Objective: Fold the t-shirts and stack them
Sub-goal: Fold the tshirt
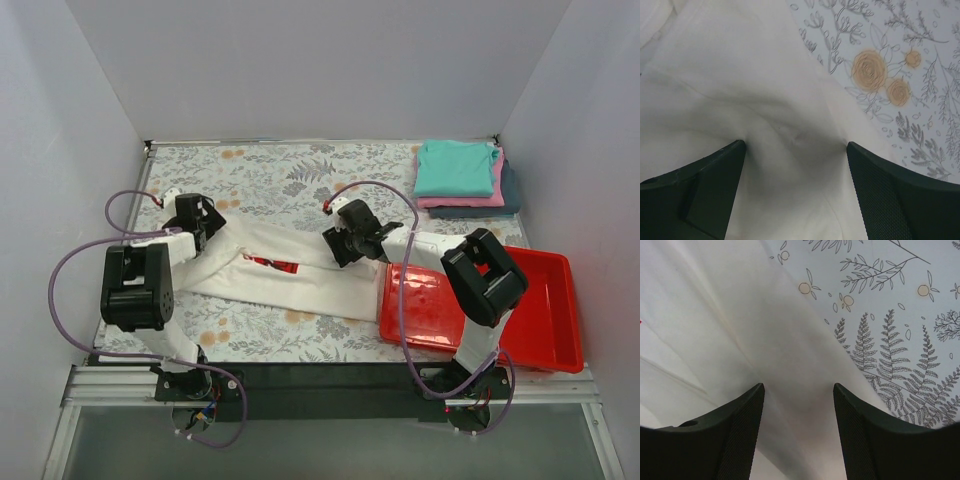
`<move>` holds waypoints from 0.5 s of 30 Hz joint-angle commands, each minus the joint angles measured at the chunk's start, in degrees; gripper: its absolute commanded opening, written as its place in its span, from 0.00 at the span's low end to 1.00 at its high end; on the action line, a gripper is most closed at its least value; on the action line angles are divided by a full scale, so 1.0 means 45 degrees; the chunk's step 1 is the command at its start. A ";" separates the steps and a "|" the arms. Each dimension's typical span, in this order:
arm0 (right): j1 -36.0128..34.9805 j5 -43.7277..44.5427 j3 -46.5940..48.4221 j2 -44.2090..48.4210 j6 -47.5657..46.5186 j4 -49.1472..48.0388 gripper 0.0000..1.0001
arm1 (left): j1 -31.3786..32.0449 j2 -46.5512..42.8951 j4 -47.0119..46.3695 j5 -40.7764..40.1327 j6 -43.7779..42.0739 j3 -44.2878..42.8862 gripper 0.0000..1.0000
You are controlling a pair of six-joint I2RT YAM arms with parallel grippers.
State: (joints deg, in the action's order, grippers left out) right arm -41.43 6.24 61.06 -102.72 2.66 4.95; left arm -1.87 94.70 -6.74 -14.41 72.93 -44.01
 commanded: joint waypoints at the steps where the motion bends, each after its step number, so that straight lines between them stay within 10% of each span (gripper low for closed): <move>1: 0.0455 -0.0507 0.0650 -0.0376 0.0054 -0.0592 0.52 | -0.0093 0.1198 0.0228 0.0859 -0.0384 -0.1155 0.76; 15: 0.1726 -0.1289 0.1939 -0.1999 -0.0121 -0.0612 0.51 | -0.0073 0.4542 0.0073 0.2890 -0.1887 -0.5747 0.76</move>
State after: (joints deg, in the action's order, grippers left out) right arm -34.26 1.28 68.34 -110.69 2.79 1.89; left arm -2.13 114.28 -6.92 -5.78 67.37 -67.81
